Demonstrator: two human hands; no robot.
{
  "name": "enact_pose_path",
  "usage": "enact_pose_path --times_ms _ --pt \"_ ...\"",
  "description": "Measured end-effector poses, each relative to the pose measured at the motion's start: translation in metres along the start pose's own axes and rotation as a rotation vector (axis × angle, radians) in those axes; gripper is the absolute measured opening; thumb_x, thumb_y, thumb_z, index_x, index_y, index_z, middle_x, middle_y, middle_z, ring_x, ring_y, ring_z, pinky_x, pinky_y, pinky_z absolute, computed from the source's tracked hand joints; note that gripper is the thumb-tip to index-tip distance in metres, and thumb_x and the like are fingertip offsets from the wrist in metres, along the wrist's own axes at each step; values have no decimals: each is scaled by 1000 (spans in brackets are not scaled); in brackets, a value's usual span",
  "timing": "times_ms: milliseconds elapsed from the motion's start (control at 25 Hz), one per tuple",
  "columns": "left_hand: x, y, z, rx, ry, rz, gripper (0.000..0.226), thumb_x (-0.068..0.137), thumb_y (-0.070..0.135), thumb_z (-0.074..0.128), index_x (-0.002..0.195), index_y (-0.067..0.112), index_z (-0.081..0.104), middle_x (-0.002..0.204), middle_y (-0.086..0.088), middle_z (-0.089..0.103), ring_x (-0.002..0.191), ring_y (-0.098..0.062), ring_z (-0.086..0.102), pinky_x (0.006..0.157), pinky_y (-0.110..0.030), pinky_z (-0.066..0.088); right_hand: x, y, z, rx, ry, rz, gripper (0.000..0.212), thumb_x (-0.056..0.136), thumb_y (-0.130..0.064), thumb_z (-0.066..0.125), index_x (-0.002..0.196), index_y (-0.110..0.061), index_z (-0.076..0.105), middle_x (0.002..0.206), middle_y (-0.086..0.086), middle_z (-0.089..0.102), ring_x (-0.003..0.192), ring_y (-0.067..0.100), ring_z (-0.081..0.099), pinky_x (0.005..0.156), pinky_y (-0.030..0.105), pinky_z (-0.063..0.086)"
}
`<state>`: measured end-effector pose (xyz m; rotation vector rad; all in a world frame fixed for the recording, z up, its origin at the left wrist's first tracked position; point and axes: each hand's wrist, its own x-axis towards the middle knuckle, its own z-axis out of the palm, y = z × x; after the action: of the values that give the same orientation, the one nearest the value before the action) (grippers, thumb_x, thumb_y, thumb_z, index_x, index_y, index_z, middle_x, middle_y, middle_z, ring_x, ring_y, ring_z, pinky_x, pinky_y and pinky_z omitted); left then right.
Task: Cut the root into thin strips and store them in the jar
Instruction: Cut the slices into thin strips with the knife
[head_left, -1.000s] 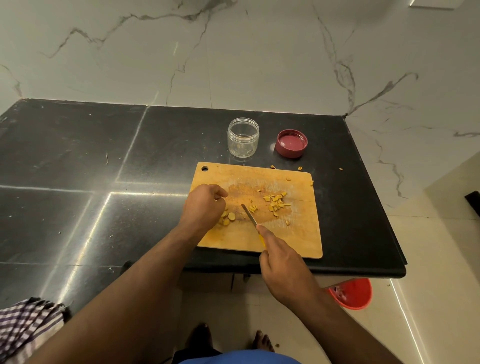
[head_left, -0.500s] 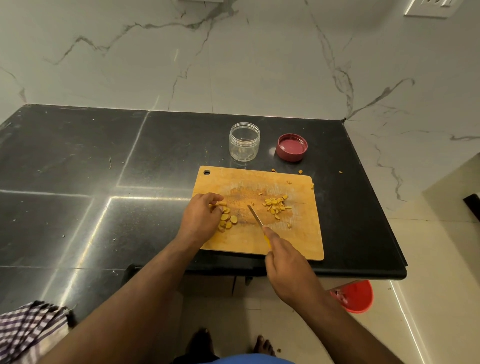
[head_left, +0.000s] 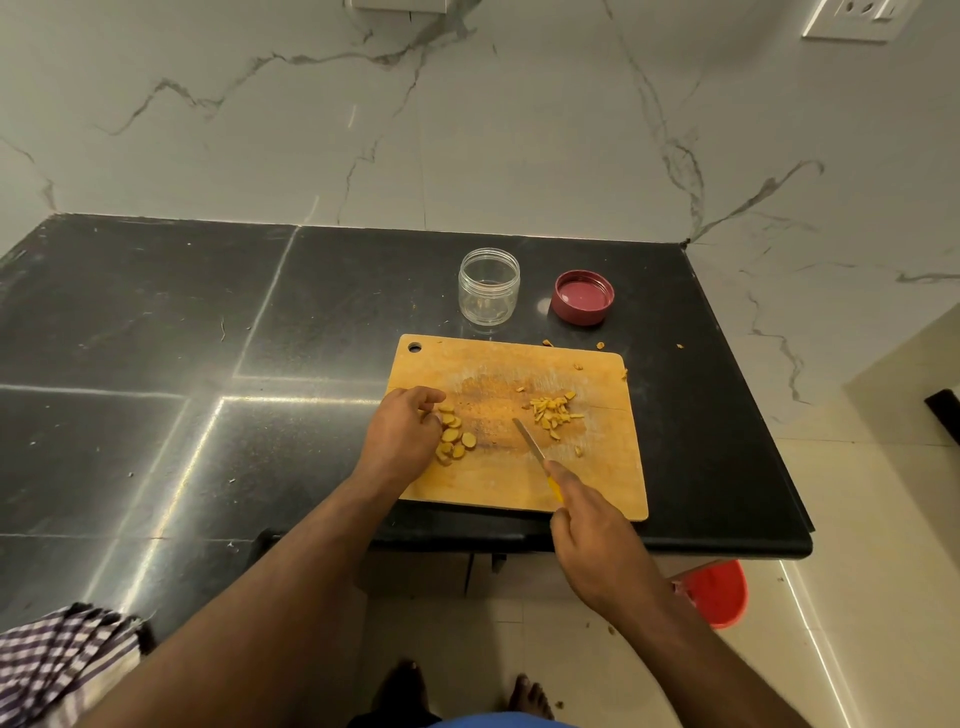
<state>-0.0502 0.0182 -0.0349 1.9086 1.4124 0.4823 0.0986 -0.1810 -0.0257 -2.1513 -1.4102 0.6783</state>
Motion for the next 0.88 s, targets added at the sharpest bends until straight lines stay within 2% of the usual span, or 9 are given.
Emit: enact_pose_path --times_ms 80,240,360,440,600,720,800,880 --pt "0 2 -2 1 0 -7 31 100 14 57 131 17 63 129 -4 63 112 -18 61 90 -32 54 1 6 -2 1 21 26 52 103 -21 39 154 -30 28 107 -5 54 84 8 52 70 22 40" --pt "2 0 -7 28 -2 -31 30 101 15 56 129 15 65 125 -4 67 107 -16 61 84 -28 52 4 9 -7 39 84 34 52 103 -19 39 153 -30 29 123 -3 55 89 7 54 72 21 41" --pt "5 0 -7 71 -38 -53 27 101 22 58 125 18 67 109 2 68 85 -6 59 65 -19 47 3 2 -3 50 42 -7 52 104 -23 38 154 -33 26 125 -8 52 92 3 52 69 14 36" --pt "7 3 -5 98 -45 -72 21 98 29 62 116 19 70 96 6 66 78 -7 58 58 -20 43 3 0 0 55 19 -13 52 104 -24 38 154 -34 25 122 -10 51 93 3 51 70 13 35" --pt "7 7 -3 124 -31 -119 18 94 36 68 103 20 67 90 5 65 80 -10 59 64 -26 49 6 0 1 52 -8 -20 52 104 -24 39 154 -33 26 120 -8 54 90 2 50 68 13 34" --pt "5 10 -6 136 -48 -68 20 95 32 67 112 22 67 98 4 64 83 -10 59 63 -23 47 7 1 2 56 -21 -23 53 104 -24 39 154 -33 26 129 -6 53 96 1 49 73 13 34" --pt "4 12 -9 154 -77 -13 23 96 29 66 118 25 69 110 2 61 90 -10 56 70 -23 47 8 0 3 56 -25 -30 52 104 -23 39 154 -32 27 131 -6 53 98 0 47 72 10 32" --pt "4 13 -11 180 -96 11 21 96 26 66 116 27 71 115 3 56 96 -10 52 76 -25 46 10 0 4 59 -29 -36 52 104 -23 39 153 -32 27 131 -5 53 98 1 49 73 10 33"
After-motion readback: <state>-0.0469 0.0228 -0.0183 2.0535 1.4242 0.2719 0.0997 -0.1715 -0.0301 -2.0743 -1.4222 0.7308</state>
